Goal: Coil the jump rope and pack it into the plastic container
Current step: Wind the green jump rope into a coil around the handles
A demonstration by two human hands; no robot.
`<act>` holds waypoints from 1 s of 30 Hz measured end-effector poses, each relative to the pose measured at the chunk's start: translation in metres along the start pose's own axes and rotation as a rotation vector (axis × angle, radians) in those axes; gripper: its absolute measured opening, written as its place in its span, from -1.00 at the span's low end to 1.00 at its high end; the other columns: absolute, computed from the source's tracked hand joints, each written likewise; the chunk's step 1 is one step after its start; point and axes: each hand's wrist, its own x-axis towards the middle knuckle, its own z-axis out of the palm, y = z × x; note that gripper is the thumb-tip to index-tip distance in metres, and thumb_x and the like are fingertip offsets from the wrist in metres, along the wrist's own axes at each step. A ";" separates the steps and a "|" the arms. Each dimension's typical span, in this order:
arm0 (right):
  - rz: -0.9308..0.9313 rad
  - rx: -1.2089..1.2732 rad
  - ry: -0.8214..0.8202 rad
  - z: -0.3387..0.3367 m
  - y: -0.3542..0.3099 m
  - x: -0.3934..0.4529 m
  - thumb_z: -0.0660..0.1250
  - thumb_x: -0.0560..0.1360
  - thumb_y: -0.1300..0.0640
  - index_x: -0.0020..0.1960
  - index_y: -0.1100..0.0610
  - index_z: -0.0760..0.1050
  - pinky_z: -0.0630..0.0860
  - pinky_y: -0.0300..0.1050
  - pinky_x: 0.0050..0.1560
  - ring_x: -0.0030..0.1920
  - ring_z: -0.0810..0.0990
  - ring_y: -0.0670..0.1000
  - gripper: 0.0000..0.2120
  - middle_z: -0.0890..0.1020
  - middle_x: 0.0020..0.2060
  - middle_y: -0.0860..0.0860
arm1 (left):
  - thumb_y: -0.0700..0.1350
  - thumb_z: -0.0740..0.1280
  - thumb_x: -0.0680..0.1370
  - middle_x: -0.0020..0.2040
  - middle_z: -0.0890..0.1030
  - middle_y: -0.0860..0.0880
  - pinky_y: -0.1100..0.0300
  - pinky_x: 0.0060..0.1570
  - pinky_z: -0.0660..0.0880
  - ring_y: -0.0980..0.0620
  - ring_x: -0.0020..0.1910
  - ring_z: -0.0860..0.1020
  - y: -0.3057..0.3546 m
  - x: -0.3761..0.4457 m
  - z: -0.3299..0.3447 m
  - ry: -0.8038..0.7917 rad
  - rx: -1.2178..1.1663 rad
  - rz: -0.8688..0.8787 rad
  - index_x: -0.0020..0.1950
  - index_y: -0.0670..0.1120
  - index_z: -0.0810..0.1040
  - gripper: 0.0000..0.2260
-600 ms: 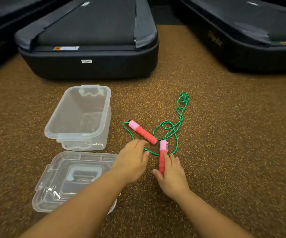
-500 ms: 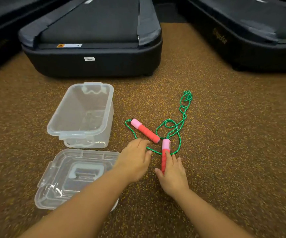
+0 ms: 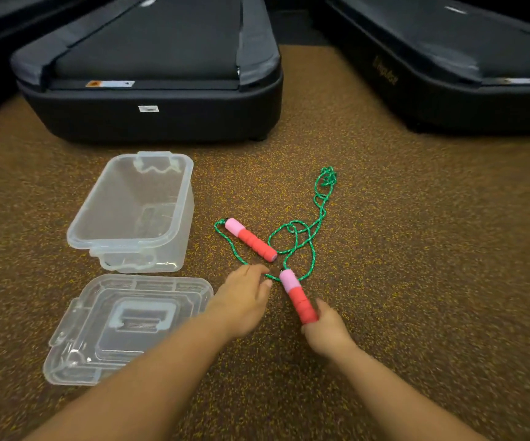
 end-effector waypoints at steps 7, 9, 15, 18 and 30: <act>0.082 0.791 -0.416 -0.025 0.005 -0.041 0.24 0.45 0.46 0.11 0.20 0.50 0.32 -0.25 -0.33 -0.29 0.43 -0.04 -0.69 0.52 -0.19 0.13 | 0.04 0.12 0.62 0.06 0.56 -0.06 0.24 0.06 0.40 -0.03 0.11 0.47 0.010 -0.008 0.004 -0.061 -0.646 -0.368 0.25 -0.11 0.47 -0.68; 0.016 0.804 -0.474 -0.031 0.006 -0.052 0.25 0.45 0.47 0.17 0.18 0.48 0.36 -0.23 -0.26 -0.27 0.51 -0.06 -0.64 0.57 -0.17 0.12 | 0.13 0.14 0.60 0.17 0.54 -0.09 0.11 0.22 0.37 -0.06 0.19 0.46 0.010 -0.009 0.007 -0.100 -0.856 -0.449 0.32 -0.13 0.42 -0.57; -0.117 0.656 -0.533 -0.037 0.014 -0.073 0.38 0.21 0.33 0.24 0.18 0.46 0.45 -0.29 -0.27 -0.18 0.54 -0.05 -0.41 0.61 -0.14 0.10 | -0.05 0.24 0.58 -0.07 0.56 -0.07 0.10 0.09 0.46 0.02 -0.04 0.51 0.035 -0.014 0.009 -0.175 -1.289 -0.399 0.05 -0.13 0.50 -0.83; -0.124 0.593 -0.546 -0.038 0.015 -0.077 0.41 0.21 0.31 0.27 0.19 0.45 0.48 -0.28 -0.26 -0.14 0.55 -0.02 -0.38 0.63 -0.09 0.08 | -0.18 0.25 0.58 -0.13 0.54 -0.11 0.11 -0.01 0.50 0.00 -0.14 0.51 0.039 -0.018 0.008 -0.162 -1.406 -0.392 -0.01 -0.15 0.48 -0.94; -0.737 -0.274 -0.035 -0.070 -0.038 -0.039 0.26 0.50 0.23 0.42 -0.08 0.31 0.10 -0.06 0.50 0.47 0.20 -0.07 -0.48 0.30 0.45 -0.05 | -0.29 0.32 0.51 -0.19 0.45 0.01 0.24 -0.24 0.35 0.12 -0.27 0.38 0.016 -0.039 -0.009 -0.496 -0.651 -0.025 0.05 -0.02 0.43 -0.78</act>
